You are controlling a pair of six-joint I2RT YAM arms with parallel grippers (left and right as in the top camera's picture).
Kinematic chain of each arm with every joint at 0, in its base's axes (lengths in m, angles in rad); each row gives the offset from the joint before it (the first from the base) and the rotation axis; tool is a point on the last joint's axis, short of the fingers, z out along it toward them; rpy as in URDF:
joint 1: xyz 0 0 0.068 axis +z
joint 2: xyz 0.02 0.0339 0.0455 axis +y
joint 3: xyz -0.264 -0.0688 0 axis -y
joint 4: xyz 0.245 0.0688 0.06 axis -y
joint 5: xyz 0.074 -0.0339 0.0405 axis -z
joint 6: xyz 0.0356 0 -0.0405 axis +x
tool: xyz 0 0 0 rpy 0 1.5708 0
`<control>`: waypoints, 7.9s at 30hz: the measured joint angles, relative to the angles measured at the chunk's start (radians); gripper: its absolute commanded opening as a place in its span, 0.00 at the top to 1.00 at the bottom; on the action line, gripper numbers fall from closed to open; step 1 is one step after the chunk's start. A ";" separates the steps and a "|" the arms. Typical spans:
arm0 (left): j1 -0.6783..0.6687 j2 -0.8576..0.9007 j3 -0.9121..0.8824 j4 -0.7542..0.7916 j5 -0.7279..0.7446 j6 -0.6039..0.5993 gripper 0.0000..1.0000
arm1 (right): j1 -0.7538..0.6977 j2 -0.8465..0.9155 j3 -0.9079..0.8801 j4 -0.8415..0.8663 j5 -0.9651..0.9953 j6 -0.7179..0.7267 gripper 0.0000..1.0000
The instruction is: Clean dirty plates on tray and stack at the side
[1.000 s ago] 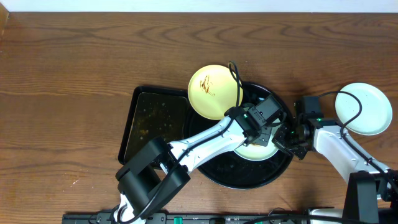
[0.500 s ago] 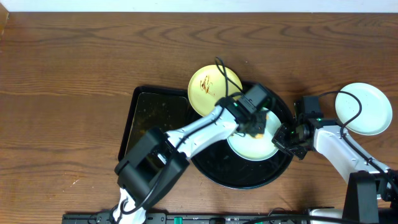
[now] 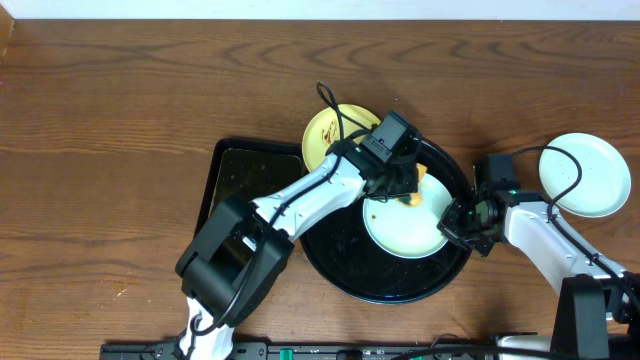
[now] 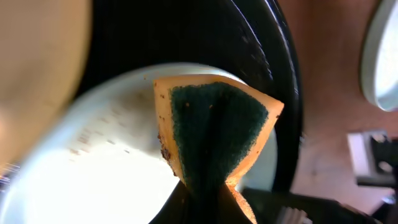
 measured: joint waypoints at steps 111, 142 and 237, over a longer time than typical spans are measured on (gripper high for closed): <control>0.113 -0.026 0.274 -0.892 -0.876 0.245 0.93 | 0.000 0.019 0.035 0.011 0.005 -0.103 0.98; 0.354 -0.026 0.273 -0.977 -0.822 0.312 0.93 | 0.073 -0.171 0.240 -0.302 -0.112 0.026 0.32; 0.375 -0.026 0.264 -0.902 -0.739 0.375 0.92 | 0.108 -0.449 0.144 -0.163 0.364 -0.327 0.98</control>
